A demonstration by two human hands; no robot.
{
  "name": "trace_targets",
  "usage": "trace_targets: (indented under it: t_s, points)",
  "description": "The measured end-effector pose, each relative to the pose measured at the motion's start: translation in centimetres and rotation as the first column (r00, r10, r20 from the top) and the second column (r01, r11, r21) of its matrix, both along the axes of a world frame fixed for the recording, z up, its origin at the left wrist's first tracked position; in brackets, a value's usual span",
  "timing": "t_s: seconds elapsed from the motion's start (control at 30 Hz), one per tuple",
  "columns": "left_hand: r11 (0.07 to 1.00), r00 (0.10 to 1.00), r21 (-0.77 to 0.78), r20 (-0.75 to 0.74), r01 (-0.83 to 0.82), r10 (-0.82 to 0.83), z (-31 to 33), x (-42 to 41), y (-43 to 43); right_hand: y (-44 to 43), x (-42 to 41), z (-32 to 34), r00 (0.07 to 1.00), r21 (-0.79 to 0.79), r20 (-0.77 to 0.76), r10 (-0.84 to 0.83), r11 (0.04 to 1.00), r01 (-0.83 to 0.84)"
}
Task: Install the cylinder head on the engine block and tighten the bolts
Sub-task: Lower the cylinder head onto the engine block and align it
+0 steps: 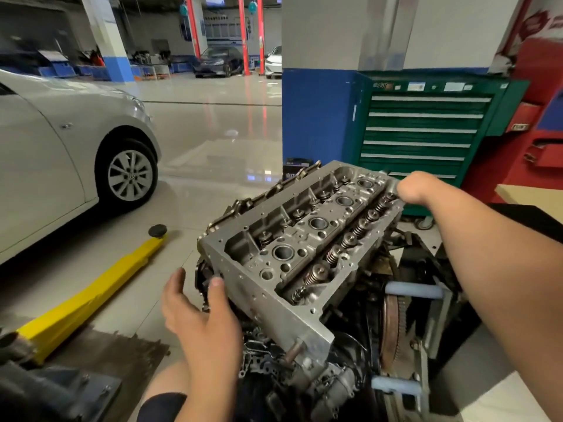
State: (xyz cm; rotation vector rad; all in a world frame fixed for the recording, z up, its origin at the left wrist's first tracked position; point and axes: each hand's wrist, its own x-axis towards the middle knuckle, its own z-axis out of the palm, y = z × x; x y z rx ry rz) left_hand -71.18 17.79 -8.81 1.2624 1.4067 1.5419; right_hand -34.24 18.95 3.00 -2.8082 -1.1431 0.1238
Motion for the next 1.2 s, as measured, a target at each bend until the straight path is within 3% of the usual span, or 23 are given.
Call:
trace_targets:
  t_s: [0.07,0.13,0.27,0.37,0.53,0.8,0.9,0.97,1.07,1.2]
  points:
    - [0.998,0.991,-0.068,0.131,-0.004,0.013,-0.2,-0.1,0.8,-0.1,0.0,-0.1,1.0,0.02,-0.019,-0.008,1.0,0.008]
    - [0.994,0.916,-0.112,0.397,-0.008,0.052,0.5,0.5,1.9,-0.2,-0.3,0.0,0.998,0.044,-0.055,-0.033,0.998,0.035]
    - [0.993,0.529,-0.112,0.841,-0.034,0.113,3.1,2.0,4.4,-0.2,0.1,-0.1,0.996,0.083,-0.069,-0.053,0.995,0.059]
    - [0.994,0.324,-0.101,0.94,-0.036,0.107,4.0,2.3,5.6,0.1,0.6,-0.5,0.997,0.089,-0.078,-0.016,0.996,0.023]
    - [0.993,0.195,-0.12,0.973,-0.019,0.121,3.8,2.5,6.1,0.2,2.2,-1.7,0.985,0.172,-0.149,-0.091,0.978,0.117]
    - [0.978,0.307,-0.209,0.931,0.008,0.196,4.9,2.8,8.1,0.2,2.2,-1.8,0.968,0.262,-0.227,-0.108,0.951,0.167]
    - [0.971,0.314,-0.222,0.931,0.083,0.186,5.7,3.0,10.6,-1.0,2.7,-1.8,0.983,0.189,-0.155,-0.1,0.973,0.129]
    - [0.97,0.435,-0.239,0.878,0.042,0.198,5.7,3.7,12.1,-1.7,2.2,-1.4,0.995,0.097,-0.076,-0.07,0.992,0.077]
    - [0.972,0.704,-0.229,0.683,-0.043,0.192,4.8,5.1,13.5,-2.0,0.8,-0.8,0.999,-0.067,0.009,-0.042,0.997,0.042]
    - [0.985,0.979,-0.172,0.197,-0.009,0.043,4.6,5.4,15.5,-2.3,-0.4,-0.1,0.998,-0.138,0.059,0.008,0.99,0.0]
